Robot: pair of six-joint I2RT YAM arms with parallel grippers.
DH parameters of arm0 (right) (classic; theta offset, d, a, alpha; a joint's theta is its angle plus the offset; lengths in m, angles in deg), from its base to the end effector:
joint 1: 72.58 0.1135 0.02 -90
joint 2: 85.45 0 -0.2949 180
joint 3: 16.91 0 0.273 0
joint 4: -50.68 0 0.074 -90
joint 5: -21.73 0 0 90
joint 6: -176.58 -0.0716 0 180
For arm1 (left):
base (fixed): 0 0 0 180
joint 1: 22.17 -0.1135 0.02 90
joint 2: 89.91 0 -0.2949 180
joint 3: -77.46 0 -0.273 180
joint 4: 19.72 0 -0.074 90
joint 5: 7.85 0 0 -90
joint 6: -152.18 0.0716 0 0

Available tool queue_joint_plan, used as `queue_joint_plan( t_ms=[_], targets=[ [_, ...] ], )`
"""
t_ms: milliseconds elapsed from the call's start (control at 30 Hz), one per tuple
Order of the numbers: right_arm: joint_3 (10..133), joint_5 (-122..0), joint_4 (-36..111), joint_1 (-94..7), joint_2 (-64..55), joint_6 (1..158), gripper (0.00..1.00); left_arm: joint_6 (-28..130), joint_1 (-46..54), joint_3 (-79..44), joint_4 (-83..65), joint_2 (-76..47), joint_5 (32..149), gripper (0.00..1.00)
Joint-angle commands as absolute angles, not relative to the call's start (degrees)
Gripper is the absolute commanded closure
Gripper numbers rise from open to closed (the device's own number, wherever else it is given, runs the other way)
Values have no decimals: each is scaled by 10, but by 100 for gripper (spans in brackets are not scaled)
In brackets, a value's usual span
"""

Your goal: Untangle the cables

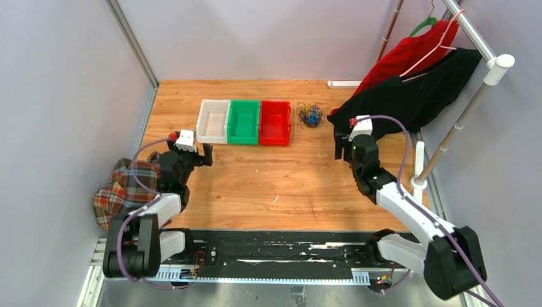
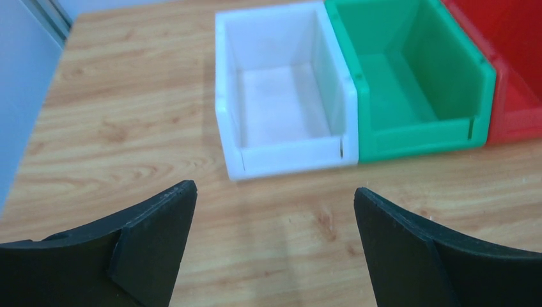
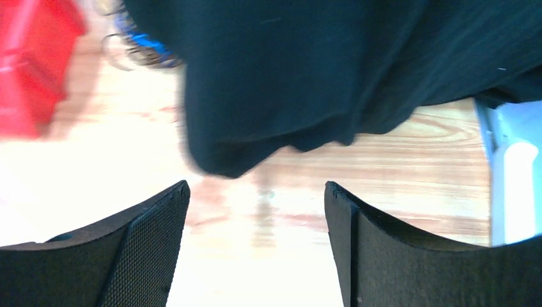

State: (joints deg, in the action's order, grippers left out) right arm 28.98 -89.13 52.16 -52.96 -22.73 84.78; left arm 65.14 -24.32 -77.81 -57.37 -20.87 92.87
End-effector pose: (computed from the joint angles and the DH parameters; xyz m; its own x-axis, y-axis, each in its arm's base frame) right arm 0.2742 0.0707 0.2593 -0.2489 -0.0576 -0.9668 0.0175 0.9978 -0.0639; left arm 0.2536 -0.0038 0.1814 -0.1081 0.0467 -0.9930 0.1536 0.9877 0.0297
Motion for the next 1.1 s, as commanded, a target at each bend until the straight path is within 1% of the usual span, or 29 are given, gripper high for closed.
queue_joint_plan(
  t_ms=[0, 133, 200, 300, 400, 433, 500, 567, 700, 867, 967, 1067],
  targets=[
    [292, -904, 411, -456, -294, 800, 23, 692, -247, -663, -283, -298, 924, 2],
    [319, -804, 403, -410, -302, 772, 23, 705, -248, -586, -122, -342, 901, 2],
    [342, -803, 405, -370, -276, 771, 23, 707, -248, -559, -76, -354, 901, 2],
    [417, -827, 384, -320, -176, 786, 23, 691, -249, -514, -27, -362, 904, 2],
    [543, -833, 319, -305, -71, 785, 23, 676, -250, -473, 15, -355, 916, 2],
    [584, -839, 314, -309, -44, 777, 23, 675, -250, -460, 33, -351, 924, 2],
    [630, -855, 322, -319, -2, 756, 23, 672, -250, -434, 56, -338, 934, 2],
    [672, -870, 336, -326, 41, 768, 22, 667, -251, -410, 74, -319, 937, 2],
    [781, -910, 287, -363, 132, 766, 22, 670, -251, -370, 104, -268, 945, 2],
    [879, -858, 246, -436, 231, 752, 25, 682, -251, -349, 103, -200, 934, 2],
    [943, -822, 217, -467, 286, 757, 25, 685, -251, -340, 88, -161, 925, 2],
    [980, -812, 211, -488, 335, 769, 25, 688, -251, -321, 77, -118, 921, 2]
  ],
)
